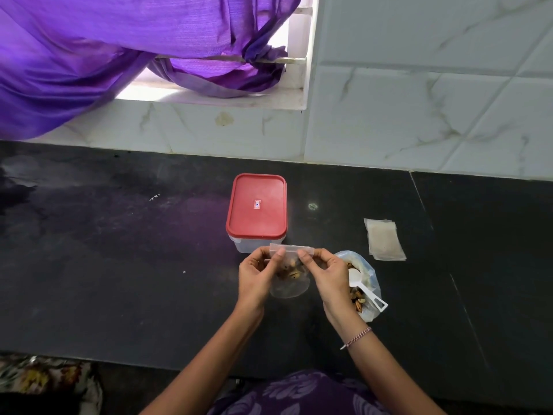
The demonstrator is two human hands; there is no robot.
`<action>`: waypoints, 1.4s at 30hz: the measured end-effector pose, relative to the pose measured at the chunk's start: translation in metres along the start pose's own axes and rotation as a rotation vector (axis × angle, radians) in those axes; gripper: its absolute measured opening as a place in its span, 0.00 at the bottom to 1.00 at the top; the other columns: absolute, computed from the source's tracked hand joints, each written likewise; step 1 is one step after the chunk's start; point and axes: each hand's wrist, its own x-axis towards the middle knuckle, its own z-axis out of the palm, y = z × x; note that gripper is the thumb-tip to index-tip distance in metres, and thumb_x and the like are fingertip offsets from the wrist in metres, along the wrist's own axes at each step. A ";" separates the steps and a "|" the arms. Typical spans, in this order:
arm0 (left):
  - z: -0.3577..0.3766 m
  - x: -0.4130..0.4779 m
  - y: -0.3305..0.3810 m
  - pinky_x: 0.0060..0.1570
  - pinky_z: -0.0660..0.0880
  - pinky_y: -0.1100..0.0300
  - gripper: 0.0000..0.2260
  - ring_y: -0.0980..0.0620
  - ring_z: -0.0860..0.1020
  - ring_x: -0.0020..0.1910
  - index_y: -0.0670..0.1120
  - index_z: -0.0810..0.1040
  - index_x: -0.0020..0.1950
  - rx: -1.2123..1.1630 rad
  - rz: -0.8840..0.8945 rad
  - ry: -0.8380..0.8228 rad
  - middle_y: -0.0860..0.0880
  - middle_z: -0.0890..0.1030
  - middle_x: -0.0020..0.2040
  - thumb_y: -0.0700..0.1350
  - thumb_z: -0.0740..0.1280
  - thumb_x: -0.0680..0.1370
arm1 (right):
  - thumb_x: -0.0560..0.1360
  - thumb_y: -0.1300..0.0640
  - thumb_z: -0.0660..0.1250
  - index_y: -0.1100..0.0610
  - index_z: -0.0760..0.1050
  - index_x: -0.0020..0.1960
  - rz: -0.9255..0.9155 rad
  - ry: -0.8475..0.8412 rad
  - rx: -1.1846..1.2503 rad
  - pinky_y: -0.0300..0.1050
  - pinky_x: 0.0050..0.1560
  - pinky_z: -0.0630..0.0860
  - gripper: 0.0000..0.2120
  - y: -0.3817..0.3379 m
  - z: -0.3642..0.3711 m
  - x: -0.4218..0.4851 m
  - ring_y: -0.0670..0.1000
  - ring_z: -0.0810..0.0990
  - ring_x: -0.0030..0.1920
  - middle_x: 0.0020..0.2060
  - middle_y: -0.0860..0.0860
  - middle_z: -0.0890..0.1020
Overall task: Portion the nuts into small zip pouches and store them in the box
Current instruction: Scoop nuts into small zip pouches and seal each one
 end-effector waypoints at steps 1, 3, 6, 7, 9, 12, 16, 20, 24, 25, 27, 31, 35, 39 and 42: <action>0.000 0.000 0.000 0.39 0.78 0.62 0.04 0.53 0.80 0.38 0.40 0.81 0.44 0.005 0.003 0.034 0.48 0.82 0.37 0.40 0.70 0.76 | 0.72 0.54 0.72 0.57 0.80 0.48 0.008 -0.021 0.008 0.40 0.46 0.79 0.08 0.000 0.001 -0.001 0.48 0.83 0.47 0.42 0.52 0.85; -0.002 0.001 -0.001 0.39 0.78 0.60 0.04 0.52 0.80 0.38 0.40 0.81 0.43 0.015 0.002 0.087 0.48 0.82 0.37 0.41 0.70 0.76 | 0.74 0.54 0.69 0.59 0.80 0.51 0.032 -0.065 0.029 0.40 0.48 0.79 0.10 0.002 0.003 -0.003 0.48 0.83 0.49 0.45 0.53 0.84; -0.004 0.002 0.001 0.39 0.78 0.57 0.05 0.52 0.80 0.37 0.40 0.79 0.42 -0.002 0.014 0.113 0.48 0.81 0.35 0.41 0.70 0.76 | 0.75 0.56 0.67 0.61 0.79 0.55 0.061 -0.073 0.089 0.40 0.48 0.78 0.11 0.003 0.005 -0.006 0.48 0.83 0.49 0.47 0.54 0.84; -0.006 0.001 0.001 0.40 0.78 0.56 0.05 0.52 0.80 0.37 0.40 0.79 0.42 -0.002 0.017 0.111 0.47 0.81 0.36 0.41 0.70 0.76 | 0.75 0.57 0.68 0.61 0.79 0.53 0.058 -0.059 0.104 0.40 0.47 0.78 0.10 0.003 0.005 -0.007 0.49 0.83 0.48 0.46 0.54 0.84; -0.008 0.000 0.000 0.42 0.78 0.54 0.05 0.50 0.80 0.39 0.41 0.79 0.42 0.003 0.022 0.105 0.47 0.82 0.37 0.40 0.70 0.76 | 0.74 0.58 0.69 0.60 0.80 0.50 0.046 -0.032 0.111 0.40 0.46 0.79 0.07 0.003 0.005 -0.007 0.48 0.83 0.47 0.44 0.54 0.85; -0.008 -0.001 -0.002 0.41 0.78 0.55 0.05 0.50 0.81 0.39 0.42 0.79 0.41 0.020 0.032 0.101 0.47 0.82 0.37 0.40 0.70 0.76 | 0.74 0.59 0.69 0.58 0.80 0.46 0.028 -0.001 0.110 0.37 0.41 0.78 0.03 0.005 0.007 -0.008 0.45 0.82 0.42 0.39 0.51 0.84; -0.012 0.000 -0.007 0.42 0.79 0.56 0.04 0.50 0.81 0.41 0.41 0.79 0.44 0.036 0.020 0.119 0.46 0.82 0.40 0.41 0.69 0.77 | 0.74 0.58 0.69 0.58 0.80 0.46 0.044 -0.001 0.090 0.40 0.43 0.78 0.04 0.009 0.013 -0.007 0.48 0.82 0.43 0.40 0.52 0.83; -0.026 0.003 -0.012 0.44 0.81 0.55 0.07 0.49 0.83 0.43 0.40 0.81 0.48 0.029 -0.050 0.082 0.43 0.84 0.43 0.43 0.69 0.77 | 0.75 0.56 0.68 0.57 0.80 0.51 0.135 -0.050 0.101 0.49 0.52 0.80 0.07 0.020 0.017 -0.004 0.53 0.83 0.49 0.45 0.54 0.85; -0.037 0.004 -0.017 0.45 0.81 0.56 0.08 0.52 0.83 0.45 0.41 0.82 0.51 0.021 -0.127 0.053 0.46 0.85 0.45 0.44 0.66 0.79 | 0.75 0.58 0.68 0.58 0.80 0.50 0.179 -0.004 0.128 0.48 0.50 0.80 0.06 0.030 0.020 -0.003 0.53 0.83 0.48 0.46 0.55 0.84; -0.039 0.004 -0.020 0.46 0.81 0.54 0.08 0.50 0.83 0.45 0.41 0.82 0.51 0.025 -0.132 0.063 0.45 0.85 0.45 0.43 0.66 0.79 | 0.75 0.59 0.69 0.57 0.80 0.49 0.186 0.002 0.127 0.46 0.47 0.79 0.04 0.032 0.021 -0.003 0.52 0.82 0.46 0.44 0.54 0.84; -0.044 0.006 -0.025 0.48 0.80 0.51 0.07 0.47 0.83 0.47 0.41 0.83 0.49 0.049 -0.133 0.103 0.43 0.85 0.45 0.42 0.66 0.79 | 0.74 0.58 0.70 0.56 0.80 0.47 0.193 0.003 0.107 0.44 0.44 0.79 0.03 0.035 0.024 -0.004 0.51 0.82 0.44 0.43 0.53 0.84; -0.057 0.011 -0.035 0.48 0.81 0.51 0.05 0.47 0.83 0.47 0.45 0.84 0.47 0.143 -0.142 0.189 0.46 0.85 0.44 0.43 0.68 0.78 | 0.74 0.57 0.70 0.56 0.79 0.44 0.214 0.018 0.026 0.47 0.45 0.81 0.03 0.048 0.038 -0.005 0.50 0.83 0.45 0.43 0.53 0.84; -0.074 0.023 -0.048 0.49 0.81 0.48 0.06 0.49 0.84 0.46 0.48 0.83 0.45 0.235 -0.223 0.231 0.47 0.85 0.43 0.43 0.67 0.79 | 0.75 0.58 0.69 0.56 0.78 0.43 0.215 0.041 -0.064 0.49 0.43 0.82 0.03 0.060 0.058 0.001 0.51 0.84 0.42 0.41 0.53 0.84; -0.087 0.043 -0.054 0.50 0.81 0.48 0.06 0.48 0.83 0.45 0.48 0.82 0.43 0.320 -0.300 0.213 0.47 0.84 0.43 0.43 0.67 0.79 | 0.75 0.61 0.69 0.57 0.79 0.44 0.158 0.071 -0.173 0.44 0.40 0.82 0.01 0.066 0.072 0.011 0.49 0.82 0.36 0.40 0.54 0.84; -0.095 0.057 -0.056 0.51 0.81 0.48 0.05 0.50 0.83 0.45 0.43 0.83 0.51 0.395 -0.283 0.189 0.47 0.84 0.45 0.41 0.68 0.78 | 0.74 0.65 0.68 0.58 0.80 0.51 0.134 0.058 -0.247 0.40 0.39 0.82 0.07 0.068 0.079 0.017 0.50 0.83 0.39 0.41 0.54 0.83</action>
